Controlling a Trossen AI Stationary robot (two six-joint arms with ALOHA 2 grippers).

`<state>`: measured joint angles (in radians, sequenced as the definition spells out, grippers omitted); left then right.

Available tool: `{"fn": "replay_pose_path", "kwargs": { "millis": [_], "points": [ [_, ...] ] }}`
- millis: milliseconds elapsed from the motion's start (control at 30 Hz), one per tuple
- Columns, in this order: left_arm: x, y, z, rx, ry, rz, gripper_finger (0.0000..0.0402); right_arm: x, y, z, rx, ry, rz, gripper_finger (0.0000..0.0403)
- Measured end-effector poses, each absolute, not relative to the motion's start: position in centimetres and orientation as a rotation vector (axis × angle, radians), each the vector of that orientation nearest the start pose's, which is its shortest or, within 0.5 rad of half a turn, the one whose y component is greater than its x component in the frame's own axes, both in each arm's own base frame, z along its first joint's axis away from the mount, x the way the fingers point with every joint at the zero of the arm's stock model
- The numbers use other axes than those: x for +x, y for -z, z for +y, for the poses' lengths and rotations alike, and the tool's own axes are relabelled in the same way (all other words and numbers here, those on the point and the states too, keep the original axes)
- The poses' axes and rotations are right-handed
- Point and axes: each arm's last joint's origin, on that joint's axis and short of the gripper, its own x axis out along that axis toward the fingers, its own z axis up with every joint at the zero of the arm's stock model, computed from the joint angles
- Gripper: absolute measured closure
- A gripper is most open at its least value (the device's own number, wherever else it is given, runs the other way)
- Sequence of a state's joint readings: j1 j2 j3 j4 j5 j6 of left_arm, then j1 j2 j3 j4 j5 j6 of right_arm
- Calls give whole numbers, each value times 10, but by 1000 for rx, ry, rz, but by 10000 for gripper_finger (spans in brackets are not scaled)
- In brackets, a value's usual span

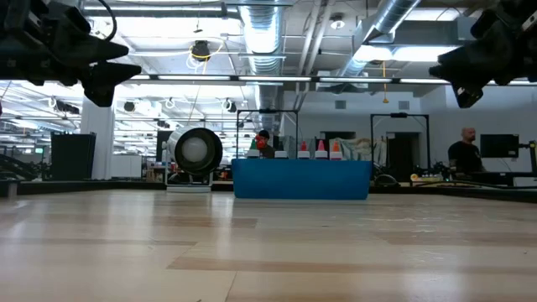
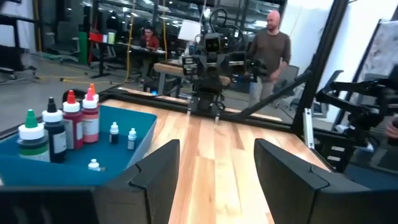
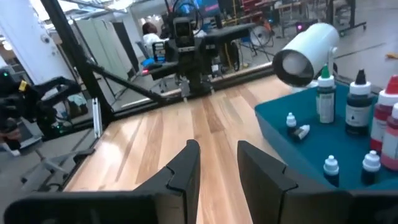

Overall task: Pick & Place food coloring
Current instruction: Return to Home Position

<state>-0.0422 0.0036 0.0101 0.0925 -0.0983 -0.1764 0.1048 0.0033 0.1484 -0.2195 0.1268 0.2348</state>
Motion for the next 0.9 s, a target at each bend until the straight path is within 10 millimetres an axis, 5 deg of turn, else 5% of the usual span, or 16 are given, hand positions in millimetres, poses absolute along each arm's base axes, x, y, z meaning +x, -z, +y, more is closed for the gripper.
{"fn": "replay_pose_path", "kwargs": {
  "millis": [233,900],
  "points": [
    [97,-175,-1,-186,-67,-97,203,91,-172,10,241,-22,112,308],
    [97,-171,-1,-182,-65,-63,203,92,-171,12,306,-30,113,307]
  ]
}}
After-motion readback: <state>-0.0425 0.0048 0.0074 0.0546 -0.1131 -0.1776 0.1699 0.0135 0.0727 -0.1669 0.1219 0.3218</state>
